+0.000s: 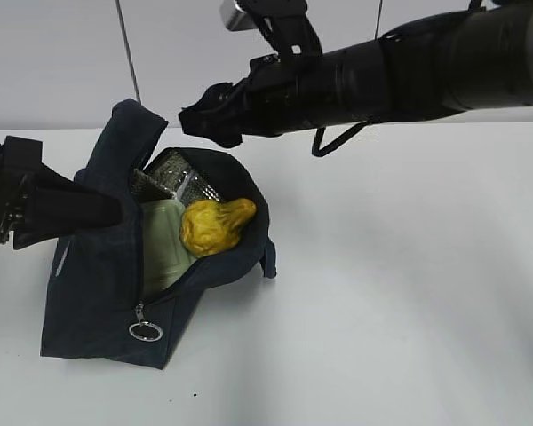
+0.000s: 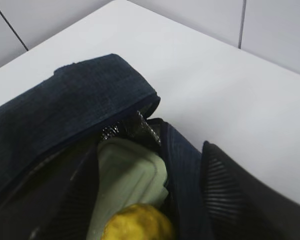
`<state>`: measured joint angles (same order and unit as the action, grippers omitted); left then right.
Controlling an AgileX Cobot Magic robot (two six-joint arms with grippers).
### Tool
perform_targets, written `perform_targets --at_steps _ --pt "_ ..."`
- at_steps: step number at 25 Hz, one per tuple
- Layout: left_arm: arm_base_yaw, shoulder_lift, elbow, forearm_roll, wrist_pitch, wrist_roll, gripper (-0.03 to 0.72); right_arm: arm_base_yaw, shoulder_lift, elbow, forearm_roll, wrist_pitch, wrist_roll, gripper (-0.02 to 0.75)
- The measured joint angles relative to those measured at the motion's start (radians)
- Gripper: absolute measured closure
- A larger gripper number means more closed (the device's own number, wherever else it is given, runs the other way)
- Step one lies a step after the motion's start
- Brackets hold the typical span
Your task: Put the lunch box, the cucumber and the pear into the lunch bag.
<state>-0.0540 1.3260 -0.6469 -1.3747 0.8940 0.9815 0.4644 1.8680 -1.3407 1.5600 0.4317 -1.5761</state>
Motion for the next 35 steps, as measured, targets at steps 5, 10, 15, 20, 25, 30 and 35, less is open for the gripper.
perform_targets --at_steps 5,10,15,20,25,30,35 --pt "0.000 0.000 0.000 0.000 0.000 0.000 0.707 -0.013 -0.034 -0.004 -0.349 0.029 0.427 0.246" --pt "0.000 0.000 0.000 0.000 0.000 0.000 0.707 -0.023 -0.034 -0.006 -0.658 0.148 0.818 0.246" --pt "0.000 0.000 0.000 0.000 0.000 0.000 0.707 -0.025 -0.034 -0.006 -0.949 0.265 1.168 0.247" --pt "0.000 0.000 0.000 0.000 0.000 0.000 0.707 -0.025 -0.034 -0.006 -1.064 0.327 1.304 0.247" --pt "0.000 0.000 0.000 0.002 0.000 0.000 0.707 -0.025 -0.007 -0.006 -1.038 0.331 1.320 0.247" --pt "0.000 0.000 0.000 0.002 0.000 0.000 0.707 -0.025 0.045 -0.006 -0.992 0.331 1.320 0.272" --pt "0.000 0.000 0.000 0.002 0.000 0.000 0.707 -0.025 0.064 -0.012 -0.964 0.329 1.306 0.409"
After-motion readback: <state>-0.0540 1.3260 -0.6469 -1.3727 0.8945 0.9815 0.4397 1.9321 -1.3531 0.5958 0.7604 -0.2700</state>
